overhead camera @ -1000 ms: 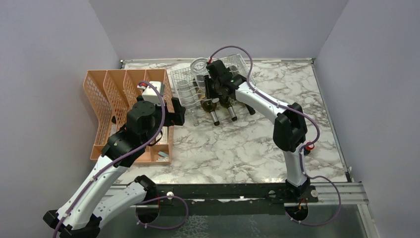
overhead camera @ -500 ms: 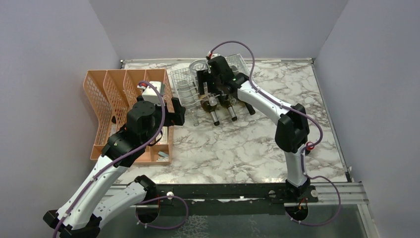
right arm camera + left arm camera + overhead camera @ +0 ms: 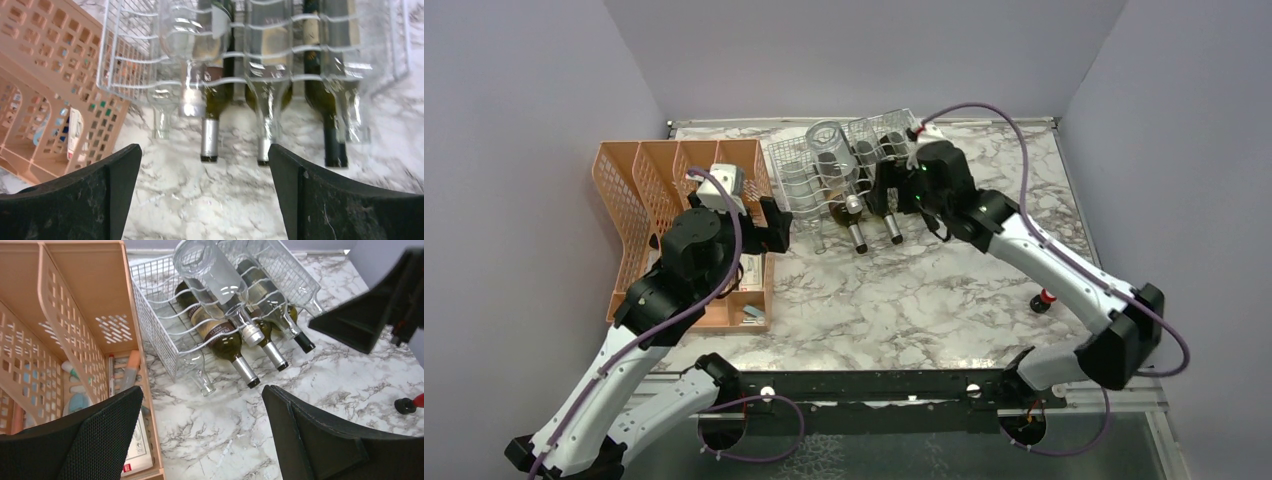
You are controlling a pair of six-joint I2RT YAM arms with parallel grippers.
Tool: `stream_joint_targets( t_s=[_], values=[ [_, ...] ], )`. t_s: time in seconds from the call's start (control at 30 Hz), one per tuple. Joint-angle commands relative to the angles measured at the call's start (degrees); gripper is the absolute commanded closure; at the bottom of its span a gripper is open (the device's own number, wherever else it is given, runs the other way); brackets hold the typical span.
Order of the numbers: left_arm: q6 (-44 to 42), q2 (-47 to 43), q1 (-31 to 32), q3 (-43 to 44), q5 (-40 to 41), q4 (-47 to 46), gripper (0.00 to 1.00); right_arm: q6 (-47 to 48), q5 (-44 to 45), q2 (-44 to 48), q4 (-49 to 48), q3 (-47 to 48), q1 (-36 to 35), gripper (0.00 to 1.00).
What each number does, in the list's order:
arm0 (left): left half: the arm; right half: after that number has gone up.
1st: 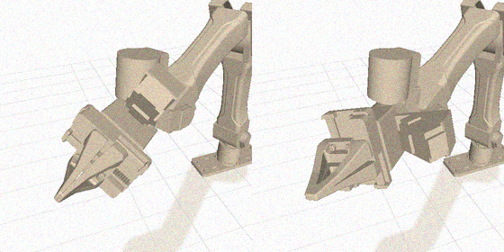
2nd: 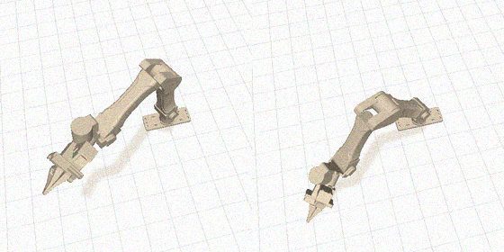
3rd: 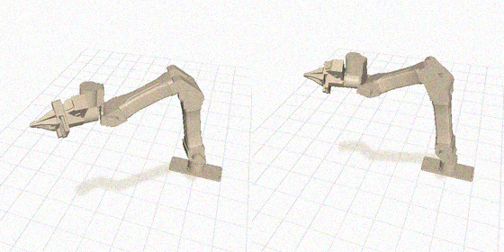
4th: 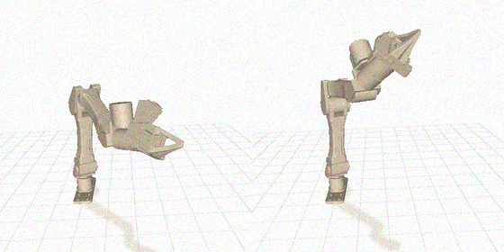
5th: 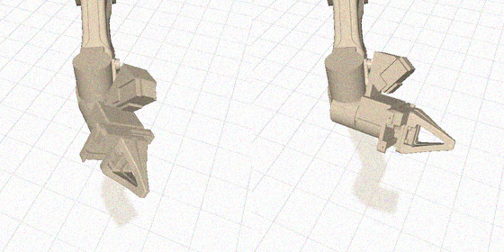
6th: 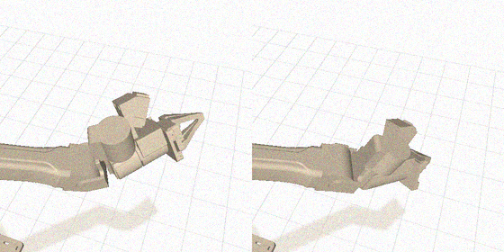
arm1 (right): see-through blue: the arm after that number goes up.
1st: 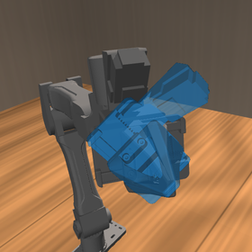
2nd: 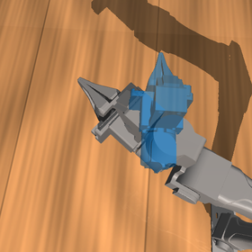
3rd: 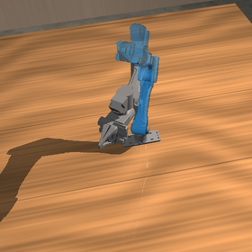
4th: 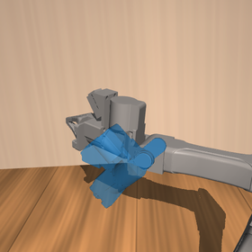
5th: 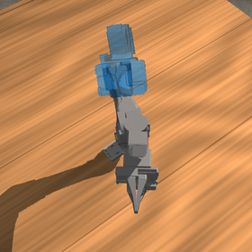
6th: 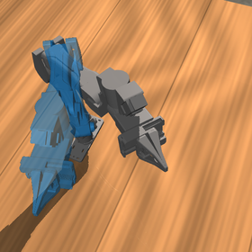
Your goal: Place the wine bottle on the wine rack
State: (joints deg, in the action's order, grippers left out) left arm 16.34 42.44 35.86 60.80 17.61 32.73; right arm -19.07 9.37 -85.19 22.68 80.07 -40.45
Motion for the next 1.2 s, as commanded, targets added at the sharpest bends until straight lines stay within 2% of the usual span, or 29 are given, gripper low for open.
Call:
stream_joint_targets(
  t_s=[0.0,0.17,0.4,0.67,1.17],
  values=[
    [-3.2,-2.8,0.0,3.1,1.3,-1.0,0.01,-3.0,6.9,11.2,1.9,-10.5,-0.1,0.00],
    [-5.9,-4.7,0.0,5.4,1.4,-1.2,0.01,-3.3,12.0,26.5,6.7,-18.0,-0.1,0.00],
    [-8.9,-7.8,0.0,9.9,2.3,-1.6,0.01,0.7,16.8,40.4,12.4,-14.7,0.0,0.00],
    [-11.4,-10.3,0.0,13.9,4.0,-1.9,0.01,4.6,22.1,45.1,16.0,-7.7,-0.1,0.00],
    [-12.4,-11.6,0.0,15.2,4.7,-1.9,0.01,7.0,23.6,50.0,13.6,-5.9,-0.1,0.00]
  ],
)
